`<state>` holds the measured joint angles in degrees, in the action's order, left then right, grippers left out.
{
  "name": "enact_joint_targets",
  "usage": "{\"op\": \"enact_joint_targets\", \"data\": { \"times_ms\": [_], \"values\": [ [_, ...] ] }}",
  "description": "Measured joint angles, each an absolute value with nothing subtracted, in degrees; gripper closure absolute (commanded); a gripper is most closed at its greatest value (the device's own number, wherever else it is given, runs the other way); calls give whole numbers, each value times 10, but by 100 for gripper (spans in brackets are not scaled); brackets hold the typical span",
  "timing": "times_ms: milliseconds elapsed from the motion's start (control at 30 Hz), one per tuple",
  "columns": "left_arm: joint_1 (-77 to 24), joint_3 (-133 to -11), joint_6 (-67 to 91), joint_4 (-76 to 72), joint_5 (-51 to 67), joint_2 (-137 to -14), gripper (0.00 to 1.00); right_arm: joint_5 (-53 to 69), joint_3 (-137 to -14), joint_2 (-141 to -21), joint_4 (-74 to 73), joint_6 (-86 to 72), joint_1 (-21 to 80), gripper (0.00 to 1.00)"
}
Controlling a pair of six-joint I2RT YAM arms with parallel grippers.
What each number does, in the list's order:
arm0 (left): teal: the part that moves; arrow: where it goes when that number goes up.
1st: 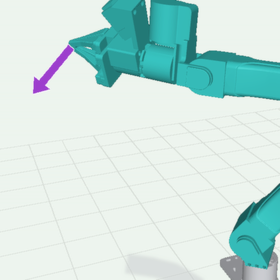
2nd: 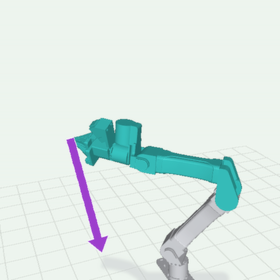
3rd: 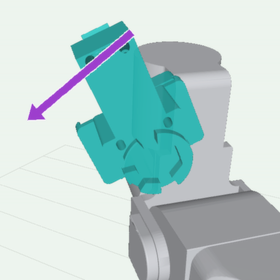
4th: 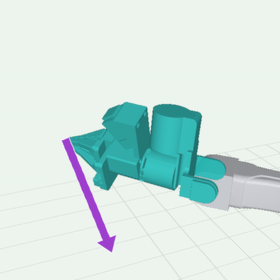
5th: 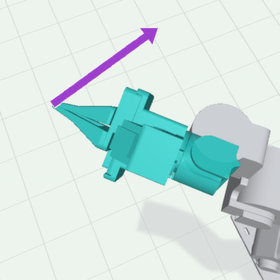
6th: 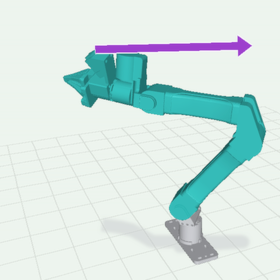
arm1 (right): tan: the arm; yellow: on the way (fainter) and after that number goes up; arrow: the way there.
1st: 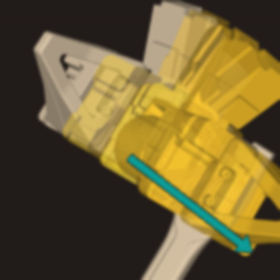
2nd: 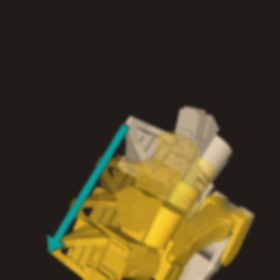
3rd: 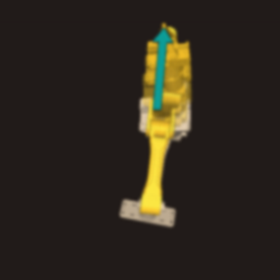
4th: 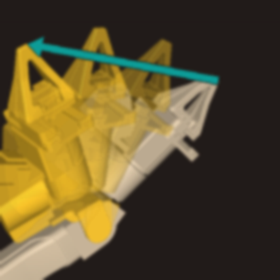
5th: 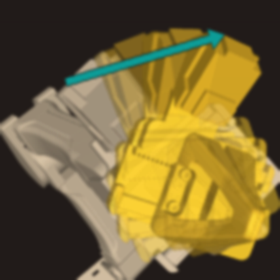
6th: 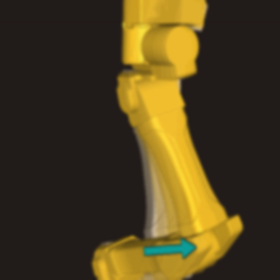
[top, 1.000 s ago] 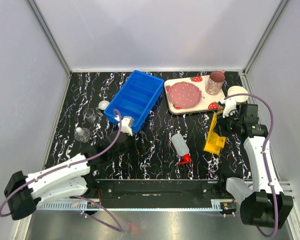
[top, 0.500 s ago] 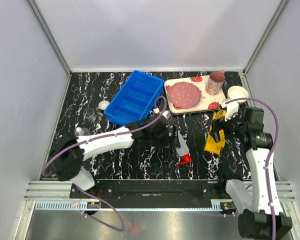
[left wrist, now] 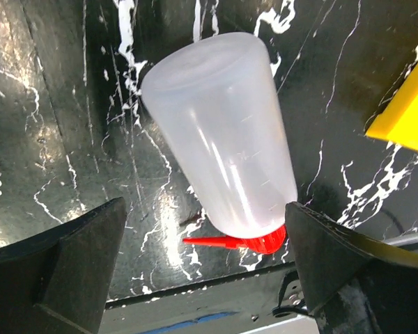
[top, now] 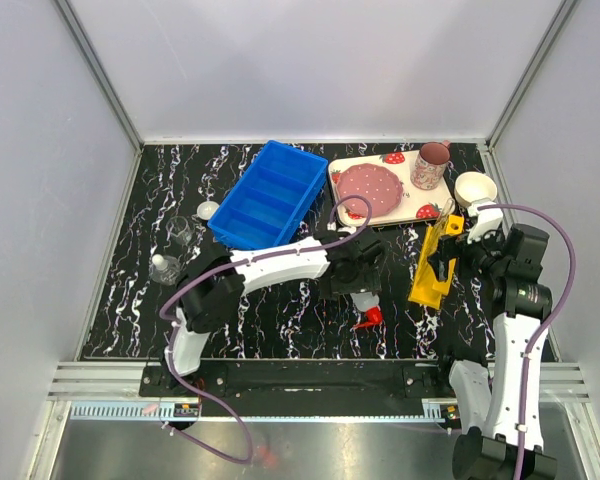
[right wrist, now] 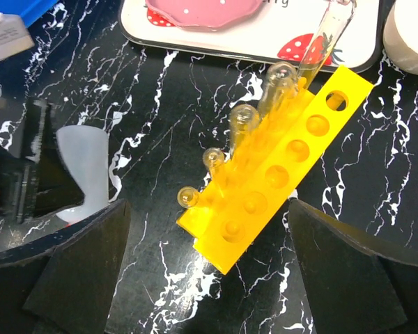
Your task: Organize the chemistry lab equipment
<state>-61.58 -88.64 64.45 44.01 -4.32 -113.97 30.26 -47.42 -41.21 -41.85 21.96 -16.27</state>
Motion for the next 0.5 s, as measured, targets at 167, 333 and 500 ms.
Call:
{"op": "enact_joint_targets", "data": {
  "times_ms": [167,333,500],
  "values": [
    [-616,-943,664,459,-55,-1187,1,322,-473,-408,-413,211,-163,0],
    [-616,-964,672,473,-65,-1220,5,327,-473,-404,-412,208,-163,0],
    [-616,-974,680,490,-69,-1243,36,327,-473,-402,-411,207,-163,0]
  ]
}}
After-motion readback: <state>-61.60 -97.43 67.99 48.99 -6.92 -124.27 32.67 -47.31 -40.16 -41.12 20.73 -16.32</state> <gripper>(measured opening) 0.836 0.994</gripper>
